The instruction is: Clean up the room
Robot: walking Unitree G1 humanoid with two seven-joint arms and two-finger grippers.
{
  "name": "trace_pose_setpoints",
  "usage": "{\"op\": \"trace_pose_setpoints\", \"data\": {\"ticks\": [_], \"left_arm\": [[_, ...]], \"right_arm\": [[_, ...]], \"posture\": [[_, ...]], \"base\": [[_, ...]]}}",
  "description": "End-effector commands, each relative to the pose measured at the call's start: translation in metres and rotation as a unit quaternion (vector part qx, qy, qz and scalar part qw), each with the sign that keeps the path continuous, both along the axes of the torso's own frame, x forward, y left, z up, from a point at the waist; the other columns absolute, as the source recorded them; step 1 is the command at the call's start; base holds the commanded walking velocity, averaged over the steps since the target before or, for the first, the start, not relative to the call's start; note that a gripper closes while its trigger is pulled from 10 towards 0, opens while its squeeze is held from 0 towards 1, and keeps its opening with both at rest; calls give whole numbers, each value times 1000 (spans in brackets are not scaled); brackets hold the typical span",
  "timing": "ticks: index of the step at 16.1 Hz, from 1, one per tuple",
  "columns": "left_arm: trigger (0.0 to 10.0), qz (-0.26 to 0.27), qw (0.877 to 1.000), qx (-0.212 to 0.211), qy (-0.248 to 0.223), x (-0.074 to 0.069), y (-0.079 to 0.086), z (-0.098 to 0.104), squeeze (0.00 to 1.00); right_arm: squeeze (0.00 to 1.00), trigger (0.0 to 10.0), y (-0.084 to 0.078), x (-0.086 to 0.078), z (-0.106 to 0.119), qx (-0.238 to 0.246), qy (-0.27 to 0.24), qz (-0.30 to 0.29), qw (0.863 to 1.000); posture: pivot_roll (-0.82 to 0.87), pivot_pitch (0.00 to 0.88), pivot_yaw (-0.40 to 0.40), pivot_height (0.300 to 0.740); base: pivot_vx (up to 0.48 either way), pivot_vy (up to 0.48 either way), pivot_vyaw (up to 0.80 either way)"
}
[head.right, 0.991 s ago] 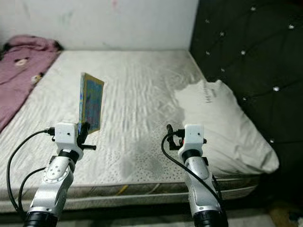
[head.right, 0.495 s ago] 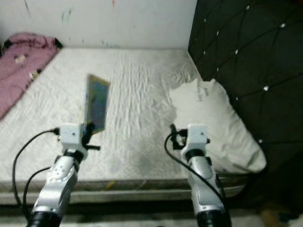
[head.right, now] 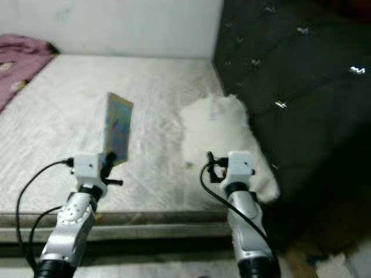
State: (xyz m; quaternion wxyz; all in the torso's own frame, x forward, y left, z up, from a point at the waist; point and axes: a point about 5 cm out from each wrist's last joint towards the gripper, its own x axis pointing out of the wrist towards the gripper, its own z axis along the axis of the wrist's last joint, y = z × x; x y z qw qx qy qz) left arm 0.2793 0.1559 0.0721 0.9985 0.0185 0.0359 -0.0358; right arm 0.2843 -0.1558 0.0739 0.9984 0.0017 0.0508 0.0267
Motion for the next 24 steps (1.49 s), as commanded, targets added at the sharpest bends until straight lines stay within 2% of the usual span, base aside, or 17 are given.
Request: {"op": "trace_pose_setpoints", "data": {"ticks": [1,5,13,24], "left_arm": [[10000,10,1000,4,-29,4,7,12,0],[10000,8,1000,2,-28,4,6,11,0],[10000,4,1000,-5,-30,4,5,12,0],[10000,4,999,-12,-29,5,5,12,0]], "right_arm": [[0,10000,3,1,2,0,-2,5,1000],[0,10000,3,2,1,1,0,5,1000],[0,10000,3,2,2,-5,-3,8,1000],[0,10000,4,2,3,-10,-5,12,1000]], "posture": [[-5,0,-2,740],[-6,0,-1,740],[-8,0,-4,740],[-10,0,-5,740]], "base": [[0,0,0],[0,0,-716],[0,0,0],[0,0,220]]}}
